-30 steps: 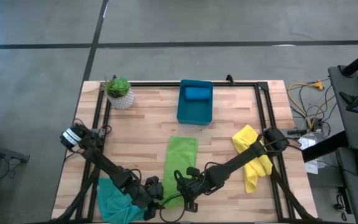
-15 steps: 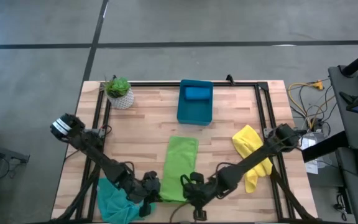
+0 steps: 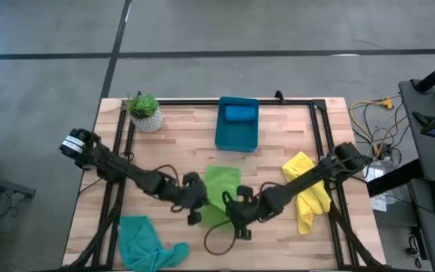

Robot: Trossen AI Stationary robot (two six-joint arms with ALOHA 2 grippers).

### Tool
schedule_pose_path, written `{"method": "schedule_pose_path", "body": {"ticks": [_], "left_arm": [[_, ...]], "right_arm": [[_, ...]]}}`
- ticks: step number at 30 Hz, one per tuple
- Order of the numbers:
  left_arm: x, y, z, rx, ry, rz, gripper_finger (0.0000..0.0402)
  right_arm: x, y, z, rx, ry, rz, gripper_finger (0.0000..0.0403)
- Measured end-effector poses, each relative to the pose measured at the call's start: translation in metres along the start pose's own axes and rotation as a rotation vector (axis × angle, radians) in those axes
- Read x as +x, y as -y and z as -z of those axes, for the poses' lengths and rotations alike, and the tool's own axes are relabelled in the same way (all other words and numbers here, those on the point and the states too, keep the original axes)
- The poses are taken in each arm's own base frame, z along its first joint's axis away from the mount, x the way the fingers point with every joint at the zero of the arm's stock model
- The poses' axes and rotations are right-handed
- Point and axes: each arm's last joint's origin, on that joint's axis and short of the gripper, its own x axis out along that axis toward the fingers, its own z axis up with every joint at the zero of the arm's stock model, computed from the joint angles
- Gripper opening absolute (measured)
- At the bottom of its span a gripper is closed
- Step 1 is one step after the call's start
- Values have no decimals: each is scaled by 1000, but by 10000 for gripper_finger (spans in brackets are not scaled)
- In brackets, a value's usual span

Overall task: Fold microfiber towels
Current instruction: Fold the green microfiber cloth

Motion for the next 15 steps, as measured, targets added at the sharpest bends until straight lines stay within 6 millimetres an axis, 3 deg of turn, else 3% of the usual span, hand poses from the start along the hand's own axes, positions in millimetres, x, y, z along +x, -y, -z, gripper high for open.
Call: {"method": "schedule_pose_path", "body": {"ticks": [6,15], "left_arm": [[3,-23,-9,73,-25,-41,0],[6,-46,-13,195,-77,-99,0]], "right_arm": [[5,41,8,79,52,9,9],[-12,93,8,122,87,41,9]]}}
